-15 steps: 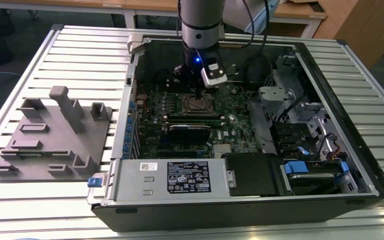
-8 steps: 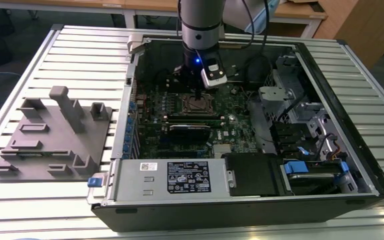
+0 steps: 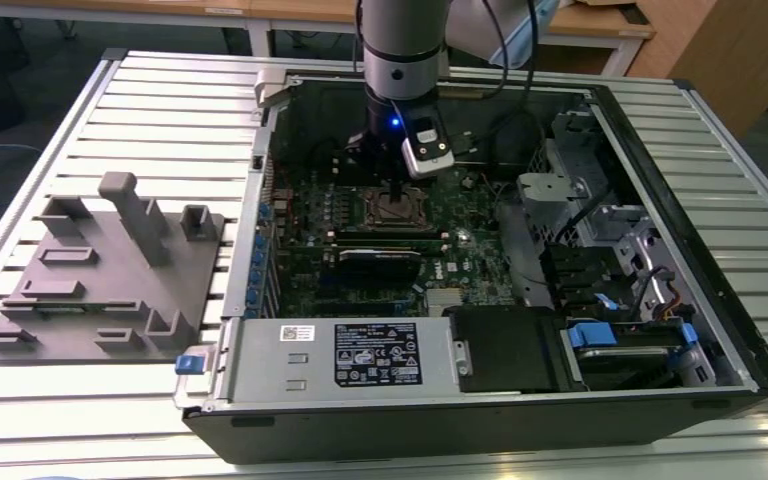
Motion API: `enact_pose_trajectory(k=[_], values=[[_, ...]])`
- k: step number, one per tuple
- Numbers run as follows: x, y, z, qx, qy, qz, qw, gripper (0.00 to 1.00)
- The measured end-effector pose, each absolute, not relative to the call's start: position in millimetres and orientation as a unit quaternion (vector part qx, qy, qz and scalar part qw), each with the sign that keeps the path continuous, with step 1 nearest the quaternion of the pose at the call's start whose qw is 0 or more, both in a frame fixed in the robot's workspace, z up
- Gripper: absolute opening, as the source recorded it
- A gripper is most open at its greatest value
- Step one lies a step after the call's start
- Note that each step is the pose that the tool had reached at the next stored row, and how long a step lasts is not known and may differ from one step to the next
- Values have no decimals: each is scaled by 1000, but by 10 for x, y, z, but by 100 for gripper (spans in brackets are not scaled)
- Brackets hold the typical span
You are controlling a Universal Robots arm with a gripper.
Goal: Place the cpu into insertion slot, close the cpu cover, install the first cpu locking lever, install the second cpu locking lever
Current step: 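Install the first cpu locking lever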
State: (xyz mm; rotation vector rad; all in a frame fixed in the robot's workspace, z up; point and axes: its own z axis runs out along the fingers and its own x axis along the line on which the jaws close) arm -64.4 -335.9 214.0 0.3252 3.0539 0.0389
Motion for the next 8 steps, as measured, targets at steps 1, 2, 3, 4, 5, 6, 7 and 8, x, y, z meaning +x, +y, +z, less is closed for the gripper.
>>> enact_pose_trajectory(k=[1,2,3,4,5,6,7,8], values=[[-644,-3359,2139,106,994,11,35,11],[-644,-3359,2138,106,994,10,35,11],[-644,-3359,2138,106,994,10,35,11],[-644,-3359,2138,106,994,9,35,11],[-644,-3359,2138,106,994,9,35,11],[-644,-3359,2138,106,994,10,35,11],[-644,-3359,2138,106,994,9,35,11],[-644,-3359,2138,106,994,10,35,11]])
